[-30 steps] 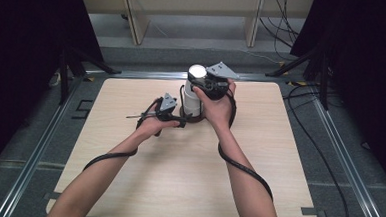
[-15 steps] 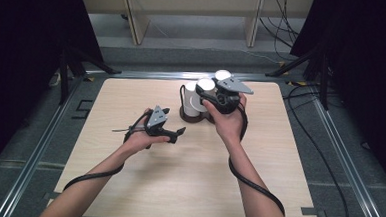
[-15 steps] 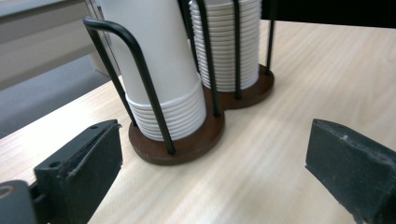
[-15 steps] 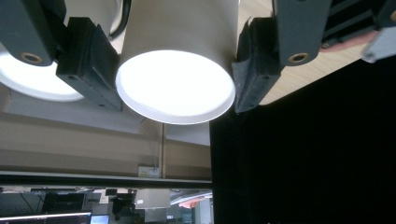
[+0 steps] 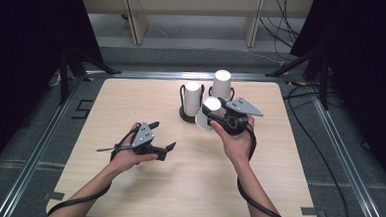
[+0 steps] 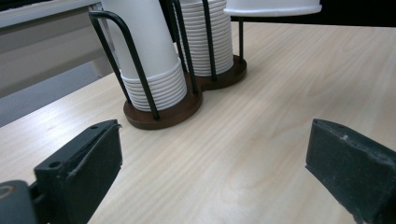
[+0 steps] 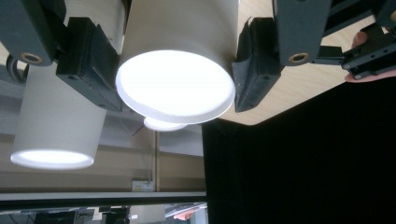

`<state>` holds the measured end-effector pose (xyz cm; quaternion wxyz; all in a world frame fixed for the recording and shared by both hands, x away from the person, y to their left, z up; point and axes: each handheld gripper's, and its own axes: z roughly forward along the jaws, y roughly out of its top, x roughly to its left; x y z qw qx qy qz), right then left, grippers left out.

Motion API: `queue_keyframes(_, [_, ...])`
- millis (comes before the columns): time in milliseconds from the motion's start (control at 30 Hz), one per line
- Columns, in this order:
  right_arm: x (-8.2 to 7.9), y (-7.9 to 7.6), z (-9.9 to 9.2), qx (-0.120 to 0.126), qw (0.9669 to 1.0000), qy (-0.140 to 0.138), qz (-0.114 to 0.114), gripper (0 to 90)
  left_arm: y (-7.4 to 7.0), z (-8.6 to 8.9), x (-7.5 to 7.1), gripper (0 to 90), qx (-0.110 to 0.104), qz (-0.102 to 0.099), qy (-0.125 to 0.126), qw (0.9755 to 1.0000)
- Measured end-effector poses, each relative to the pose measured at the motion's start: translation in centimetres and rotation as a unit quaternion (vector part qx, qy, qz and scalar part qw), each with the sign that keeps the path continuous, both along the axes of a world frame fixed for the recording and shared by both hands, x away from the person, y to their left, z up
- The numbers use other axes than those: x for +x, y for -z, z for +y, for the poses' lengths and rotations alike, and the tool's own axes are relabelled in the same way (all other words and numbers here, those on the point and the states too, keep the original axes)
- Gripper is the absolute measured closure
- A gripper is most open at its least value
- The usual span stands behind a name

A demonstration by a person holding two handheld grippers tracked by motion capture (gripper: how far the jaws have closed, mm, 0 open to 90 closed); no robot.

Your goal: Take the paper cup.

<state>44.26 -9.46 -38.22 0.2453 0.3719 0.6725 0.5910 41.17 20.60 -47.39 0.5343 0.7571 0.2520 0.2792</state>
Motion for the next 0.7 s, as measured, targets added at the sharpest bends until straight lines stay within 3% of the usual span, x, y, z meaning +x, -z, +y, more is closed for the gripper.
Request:
queue_keyframes(67, [-0.6, 0.4, -0.4, -0.009, 0.9999, 0.001, 0.004, 36.3, 0.2, 0.4, -0.7, 3.1, -0.003, 0.002, -0.001, 1.0])
queue_keyframes(100, [-0.9, 0.7, -0.3, 0.004, 0.9999, -0.005, 0.007, 36.2, 0.4, 0.6, -0.9, 3.1, -0.006, -0.003, -0.005, 1.0])
queue_keyframes(133, [-1.1, 0.9, -0.6, -0.006, 1.0, 0.0, 0.003, 36.2, 0.5, 0.8, -1.2, 3.1, -0.003, -0.003, -0.007, 1.0])
queue_keyframes(167, [-1.4, 1.2, -0.7, 0.004, 0.9999, -0.005, 0.014, 36.2, 0.6, 0.9, -1.4, 3.1, -0.005, -0.002, -0.007, 1.0])
queue_keyframes(233, [-1.8, 1.7, -1.0, 0.006, 0.9998, 0.0, 0.018, 36.2, 0.9, 1.1, -1.7, 3.1, -0.013, -0.003, -0.006, 0.9999])
queue_keyframes(367, [-2.5, 2.8, -1.8, 0.01, 0.9996, 0.003, 0.027, 36.2, 1.2, 1.4, -2.7, 3.1, -0.002, 0.0, -0.011, 0.9999])
queue_keyframes(500, [-3.2, 3.5, -2.5, 0.021, 0.999, 0.005, 0.039, 36.1, 1.3, 1.5, -3.6, 3.1, -0.008, 0.001, -0.008, 0.9999])
queue_keyframes(700, [-3.9, 3.6, -2.9, 0.024, 0.9992, 0.006, 0.031, 36.1, 1.6, 1.9, -4.0, 3.1, -0.011, 0.002, -0.017, 0.9998])
